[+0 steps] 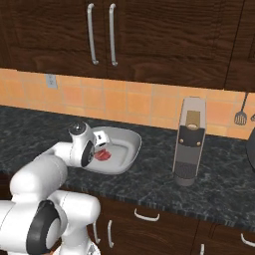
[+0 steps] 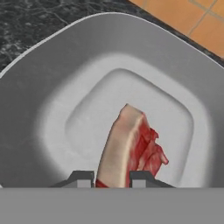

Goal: Place one carrot and one steak in each tupperware on the nearby counter, to pack two identical lunches.

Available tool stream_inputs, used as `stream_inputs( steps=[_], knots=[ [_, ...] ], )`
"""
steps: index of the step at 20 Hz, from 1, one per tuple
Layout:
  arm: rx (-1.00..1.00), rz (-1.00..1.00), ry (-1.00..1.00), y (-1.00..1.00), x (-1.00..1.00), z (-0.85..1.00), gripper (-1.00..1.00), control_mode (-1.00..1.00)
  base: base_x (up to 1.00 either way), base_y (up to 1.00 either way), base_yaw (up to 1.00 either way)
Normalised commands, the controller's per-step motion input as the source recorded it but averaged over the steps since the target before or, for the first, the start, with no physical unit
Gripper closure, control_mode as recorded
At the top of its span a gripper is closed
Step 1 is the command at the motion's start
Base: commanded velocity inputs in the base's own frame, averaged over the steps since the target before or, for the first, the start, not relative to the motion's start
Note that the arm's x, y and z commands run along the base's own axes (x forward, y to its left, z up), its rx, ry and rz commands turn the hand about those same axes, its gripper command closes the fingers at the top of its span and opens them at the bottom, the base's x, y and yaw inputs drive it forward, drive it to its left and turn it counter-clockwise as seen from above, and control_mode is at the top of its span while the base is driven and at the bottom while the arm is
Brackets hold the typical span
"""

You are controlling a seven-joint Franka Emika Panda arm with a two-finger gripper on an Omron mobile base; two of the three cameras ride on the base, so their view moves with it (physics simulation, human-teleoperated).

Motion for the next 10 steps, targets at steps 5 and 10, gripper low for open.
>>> stream_inputs(
  steps=[5, 10],
  knots=[
    [0.0, 0.05, 0.0, 0.0, 0.05, -0.07, 1.0, -1.0, 0.0, 0.0, 0.0],
    [0.0, 0.03, 0.0, 0.0, 0.17, -0.06, 1.0, -1.0, 0.0, 0.0, 0.0]
  ],
)
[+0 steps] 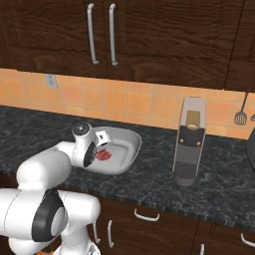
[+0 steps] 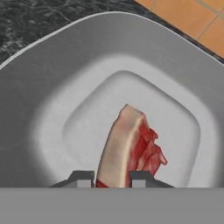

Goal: Place one carrot and one steak in each tupperware on the nearby counter, to pack two identical lunches.

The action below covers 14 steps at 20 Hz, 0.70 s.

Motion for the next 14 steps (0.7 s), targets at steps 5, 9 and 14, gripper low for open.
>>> stream_inputs(
  steps=[5, 9, 14],
  knots=[
    [0.0, 0.01, 0.0, 0.0, 0.09, -0.04, -1.0, -1.0, 0.0, 0.0, 0.0],
    [0.0, 0.0, 0.0, 0.0, 0.16, -0.01, -1.0, -1.0, 0.0, 0.0, 0.0],
    [0.0, 0.0, -0.04, 0.0, -0.01, 0.0, -1.0, -1.0, 0.0, 0.0, 0.0]
  ],
)
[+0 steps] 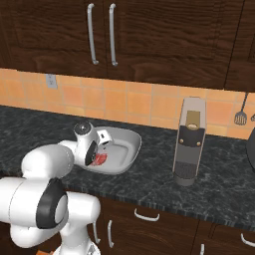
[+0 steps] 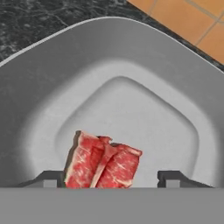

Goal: Place one carrot and one steak in each tupperware on the nearby counter, to pack two identical lunches.

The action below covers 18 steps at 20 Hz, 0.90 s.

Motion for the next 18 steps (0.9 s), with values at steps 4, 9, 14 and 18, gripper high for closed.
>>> stream_inputs(
  steps=[4, 9, 14, 18],
  knots=[
    [0.0, 0.0, -0.03, 0.02, -0.49, 0.41, -1.0, -1.0, 0.0, 0.0, 0.0],
    [0.0, -0.06, 0.0, 0.01, -0.89, 0.93, -1.0, -1.0, 0.0, 0.0, 0.0],
    [0.0, -0.18, -0.03, 0.02, -0.88, 0.87, -1.0, -1.0, 0.0, 0.0, 0.0],
    [0.07, -0.16, 0.0, 0.03, -0.74, 0.95, -1.0, -1.0, 0.0, 0.0, 0.0]
  ],
)
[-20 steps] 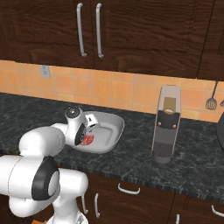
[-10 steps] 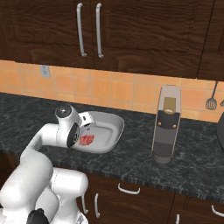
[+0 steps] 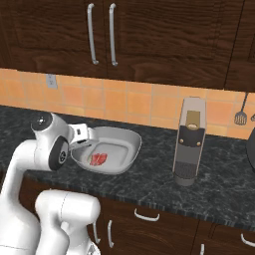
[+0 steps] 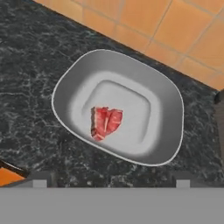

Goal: Place one carrot and one steak in each tupperware on the nearby counter, to pack two identical lunches.

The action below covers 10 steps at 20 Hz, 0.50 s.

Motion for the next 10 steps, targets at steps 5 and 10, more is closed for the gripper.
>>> stream_inputs(
  steps=[5, 10],
  knots=[
    [0.13, -0.15, 0.0, -0.04, -0.71, 0.73, -1.0, -1.0, 0.0, 0.0, 0.0],
    [0.23, -0.23, -0.02, -0.03, -0.66, 0.39, -1.0, -1.0, 0.0, 0.0, 0.0]
  ],
)
